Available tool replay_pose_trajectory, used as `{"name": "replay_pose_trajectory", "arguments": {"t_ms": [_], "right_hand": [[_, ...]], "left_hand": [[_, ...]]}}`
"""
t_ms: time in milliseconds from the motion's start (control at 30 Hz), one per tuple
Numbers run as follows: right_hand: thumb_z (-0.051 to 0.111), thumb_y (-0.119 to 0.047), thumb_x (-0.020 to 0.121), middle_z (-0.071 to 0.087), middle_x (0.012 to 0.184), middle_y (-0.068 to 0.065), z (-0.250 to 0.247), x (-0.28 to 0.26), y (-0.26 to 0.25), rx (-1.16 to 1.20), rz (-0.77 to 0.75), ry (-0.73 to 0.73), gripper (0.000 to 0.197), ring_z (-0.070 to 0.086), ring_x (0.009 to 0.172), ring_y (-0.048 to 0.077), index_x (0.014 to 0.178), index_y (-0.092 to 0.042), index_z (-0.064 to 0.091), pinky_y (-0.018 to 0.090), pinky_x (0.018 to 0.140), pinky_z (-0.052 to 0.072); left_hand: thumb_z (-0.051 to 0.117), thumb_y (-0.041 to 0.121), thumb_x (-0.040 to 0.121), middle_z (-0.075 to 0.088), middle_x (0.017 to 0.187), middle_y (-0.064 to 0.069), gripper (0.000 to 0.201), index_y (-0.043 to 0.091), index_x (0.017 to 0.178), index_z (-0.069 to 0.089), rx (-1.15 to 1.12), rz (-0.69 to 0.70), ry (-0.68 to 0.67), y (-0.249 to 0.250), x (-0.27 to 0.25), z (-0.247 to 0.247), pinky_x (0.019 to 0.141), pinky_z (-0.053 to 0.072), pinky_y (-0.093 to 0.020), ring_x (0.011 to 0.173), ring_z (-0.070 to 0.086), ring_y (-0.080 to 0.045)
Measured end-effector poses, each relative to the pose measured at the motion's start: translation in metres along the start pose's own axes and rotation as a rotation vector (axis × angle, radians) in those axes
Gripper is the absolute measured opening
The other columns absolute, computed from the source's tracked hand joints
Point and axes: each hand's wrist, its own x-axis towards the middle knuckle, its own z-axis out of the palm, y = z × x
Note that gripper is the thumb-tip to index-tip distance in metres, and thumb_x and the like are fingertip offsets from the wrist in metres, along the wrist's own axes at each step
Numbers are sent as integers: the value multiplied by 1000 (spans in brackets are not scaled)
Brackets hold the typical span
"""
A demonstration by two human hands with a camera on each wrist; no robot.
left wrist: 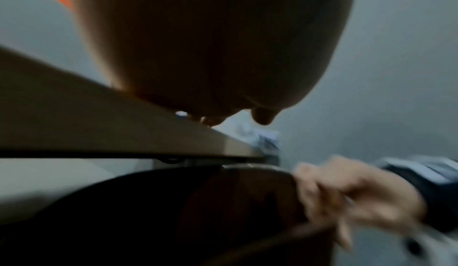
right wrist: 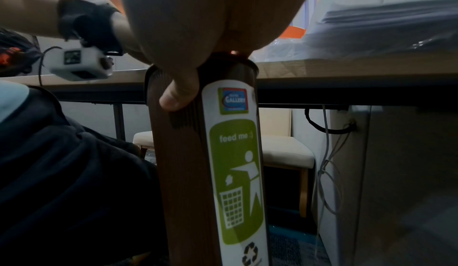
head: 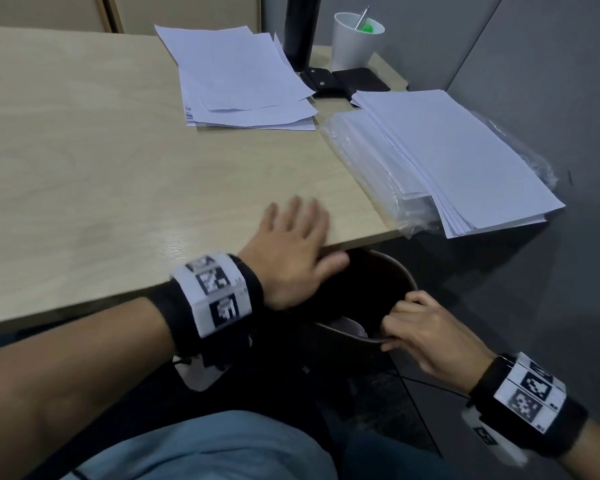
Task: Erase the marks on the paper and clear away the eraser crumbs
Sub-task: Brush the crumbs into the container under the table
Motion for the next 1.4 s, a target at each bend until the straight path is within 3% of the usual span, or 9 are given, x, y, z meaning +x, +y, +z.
{"name": "replay_pose_trajectory", "arguments": {"t_ms": [167, 267, 500, 633, 733, 867, 1067, 1233, 1400], "right_hand": [[56, -26, 89, 52, 66, -12, -1, 3, 1, -6, 0, -15, 19, 49, 67, 9, 71, -22, 53, 23, 81, 35], [65, -20, 87, 49, 65, -13, -1, 3, 0, -14, 2, -2, 23, 48, 65, 9, 70, -22, 48, 23, 82, 35], [65, -20, 86, 48, 66, -14, -2, 3, -2, 1, -5, 11, 27, 43, 66, 5, 72, -26, 43, 23, 84, 36], [63, -20, 86, 48, 65, -14, -3, 6, -2, 17, -12, 5, 29, 45, 65, 6, 73, -28, 39, 25, 84, 37], [60, -24, 88, 47, 65, -14, -5, 8, -5, 22, -16, 5, 26, 43, 66, 5, 73, -29, 39, 23, 83, 36], [53, -30, 91, 48, 65, -15, -6, 5, -6, 24, 0, 2, 23, 44, 65, 4, 71, -25, 46, 23, 85, 37], [59, -25, 88, 47, 64, -14, -6, 7, -5, -4, -13, 19, 25, 41, 65, 4, 71, -27, 40, 24, 82, 37], [69, -22, 83, 48, 63, -14, -3, 8, -2, -26, -22, -15, 30, 42, 65, 5, 69, -25, 43, 20, 81, 34], [69, -20, 84, 48, 63, -15, -4, 6, -1, -6, -24, -11, 31, 43, 63, 6, 69, -26, 44, 22, 81, 36]], "left_hand": [[32, 39, 102, 34, 156, -7, 55, 11, 149, 32, -293, 462, -63, 20, -16, -10, 116, 12, -31, 144, 25, -15], [27, 49, 99, 24, 159, -11, 64, 12, 152, 23, -157, 145, 178, -10, 2, -28, 116, 14, -33, 147, 18, -25], [16, 65, 93, -7, 163, -15, 80, 15, 154, 4, -158, -555, 21, -55, -2, -19, 118, 0, -56, 148, -9, -40], [15, 61, 96, -13, 163, -10, 79, 12, 154, -5, -50, -123, -45, -11, -3, -7, 120, -8, -48, 149, -15, -29], [25, 44, 102, 12, 163, -5, 62, 11, 154, 17, -255, 273, -106, 18, -14, -7, 121, -2, -33, 150, 4, -12], [37, 33, 102, 44, 147, -9, 48, 8, 143, 41, -503, 199, 137, -2, -11, -33, 111, 25, -30, 136, 39, -21], [23, 60, 95, 12, 160, -14, 69, 16, 148, 21, -134, -426, -46, -49, 17, -36, 114, 14, -61, 146, 10, -38], [22, 51, 100, -5, 164, -5, 70, 13, 155, 2, -46, 174, -72, 16, -7, -1, 120, -7, -45, 150, -9, -19], [37, 35, 101, 46, 148, -3, 47, 16, 144, 42, -366, 262, -46, 17, -8, 3, 112, 33, -36, 135, 43, -22]]}}
